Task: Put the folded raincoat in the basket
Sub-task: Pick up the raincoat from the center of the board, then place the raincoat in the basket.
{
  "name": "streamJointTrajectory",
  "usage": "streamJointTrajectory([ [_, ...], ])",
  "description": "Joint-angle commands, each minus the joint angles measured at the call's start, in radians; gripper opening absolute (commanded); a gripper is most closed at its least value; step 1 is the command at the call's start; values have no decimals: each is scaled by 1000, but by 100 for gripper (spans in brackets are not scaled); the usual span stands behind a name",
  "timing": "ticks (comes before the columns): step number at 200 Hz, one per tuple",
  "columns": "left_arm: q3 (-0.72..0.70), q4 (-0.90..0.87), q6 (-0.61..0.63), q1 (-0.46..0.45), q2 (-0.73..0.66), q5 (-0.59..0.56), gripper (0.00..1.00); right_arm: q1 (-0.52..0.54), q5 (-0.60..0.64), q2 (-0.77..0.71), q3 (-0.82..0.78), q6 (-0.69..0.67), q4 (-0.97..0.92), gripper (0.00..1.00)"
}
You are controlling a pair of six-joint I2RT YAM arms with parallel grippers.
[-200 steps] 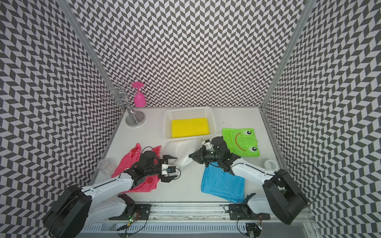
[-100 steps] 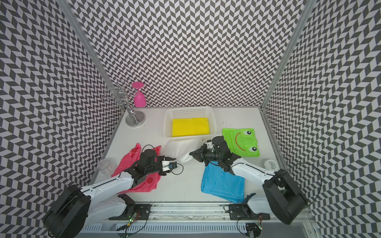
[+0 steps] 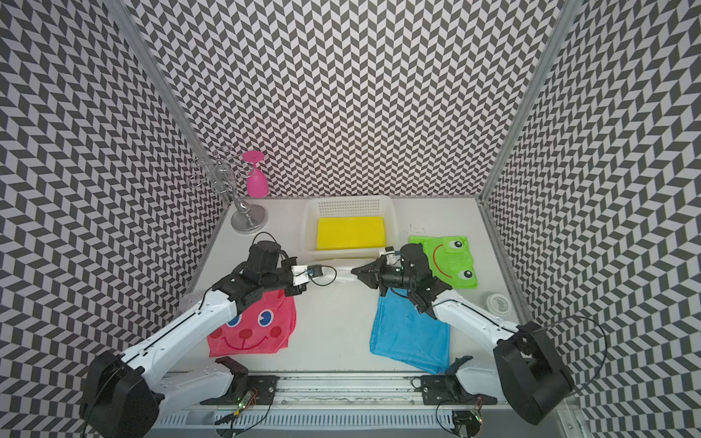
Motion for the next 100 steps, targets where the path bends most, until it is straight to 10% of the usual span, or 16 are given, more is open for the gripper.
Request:
streamJointTrajectory([
  [1,141,-147,9,18,8,21,2,-11,-5,-35,50,10,104,0],
  [100,634,-209,84,21,204,-98,0,-99,-39,61,296,-43,166,0],
])
